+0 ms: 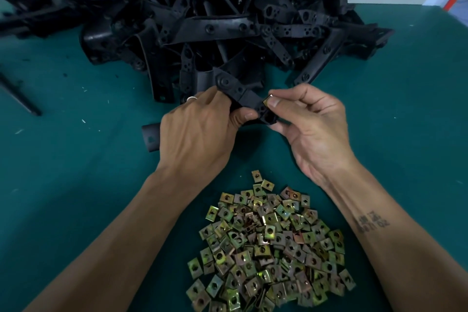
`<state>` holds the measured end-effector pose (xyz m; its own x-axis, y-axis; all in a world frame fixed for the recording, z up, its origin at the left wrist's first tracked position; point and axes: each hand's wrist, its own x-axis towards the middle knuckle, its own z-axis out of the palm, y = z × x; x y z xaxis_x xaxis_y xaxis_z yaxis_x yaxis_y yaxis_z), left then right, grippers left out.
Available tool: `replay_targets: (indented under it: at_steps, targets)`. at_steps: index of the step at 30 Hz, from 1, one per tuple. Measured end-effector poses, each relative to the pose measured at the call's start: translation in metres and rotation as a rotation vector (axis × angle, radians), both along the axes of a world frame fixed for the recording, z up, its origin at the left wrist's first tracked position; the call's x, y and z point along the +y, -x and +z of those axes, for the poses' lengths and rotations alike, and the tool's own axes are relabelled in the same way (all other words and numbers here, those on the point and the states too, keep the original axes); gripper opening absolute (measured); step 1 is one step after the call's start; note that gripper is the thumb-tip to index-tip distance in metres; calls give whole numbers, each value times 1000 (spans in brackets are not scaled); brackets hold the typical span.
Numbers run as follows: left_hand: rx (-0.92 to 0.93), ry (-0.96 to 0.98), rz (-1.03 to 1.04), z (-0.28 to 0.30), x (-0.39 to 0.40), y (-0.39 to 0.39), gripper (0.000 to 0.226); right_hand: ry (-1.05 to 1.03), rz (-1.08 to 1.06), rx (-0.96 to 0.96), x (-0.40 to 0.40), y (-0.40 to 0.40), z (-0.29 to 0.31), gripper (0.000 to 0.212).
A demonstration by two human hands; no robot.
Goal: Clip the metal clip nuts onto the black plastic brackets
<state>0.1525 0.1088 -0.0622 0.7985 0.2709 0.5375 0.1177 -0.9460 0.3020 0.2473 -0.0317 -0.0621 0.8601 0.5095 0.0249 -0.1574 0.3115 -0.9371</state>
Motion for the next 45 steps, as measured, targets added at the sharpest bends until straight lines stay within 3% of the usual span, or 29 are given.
replay_targets:
  at_steps: [4, 7, 13, 17, 20, 22, 25, 26, 28, 31, 40, 45]
  targets:
    - [8, 13, -6, -2, 3, 0, 59, 62, 1, -57, 0, 1, -2, 22]
    - [36, -7, 37, -4, 5, 0, 58, 55, 40, -48, 0, 2, -1, 10]
    - [140, -16, 107, -7, 10, -1, 20, 129, 173, -125, -5, 0, 1, 10]
    - [186, -19, 130, -4, 13, 1, 13, 163, 314, -240, -14, -4, 3, 20]
    - [130, -29, 81, -5, 12, 2, 21, 133, 316, -238, -17, 1, 2, 22]
    - [75, -31, 43, -4, 9, 2, 40, 144, 200, -262, -18, 6, -1, 23]
    - [12, 33, 59, -3, 6, 3, 50, 355, -75, -514, -25, 9, -2, 22]
    - [-10, 67, 75, -4, 6, 4, 48, 410, -34, -588, -29, 9, -2, 17]
    - [-39, 110, 109, -4, 8, 5, 45, 510, 243, -648, -35, 11, 3, 7]
    - [-32, 117, 138, -4, 7, 3, 44, 719, 490, -795, -34, 13, 7, 16]
    - [-4, 102, 119, -4, 6, 3, 45, 782, 544, -829, -34, 10, 10, 18]
    - [4, 79, 71, -7, 6, 4, 43, 777, 310, -800, -29, 8, 5, 18]
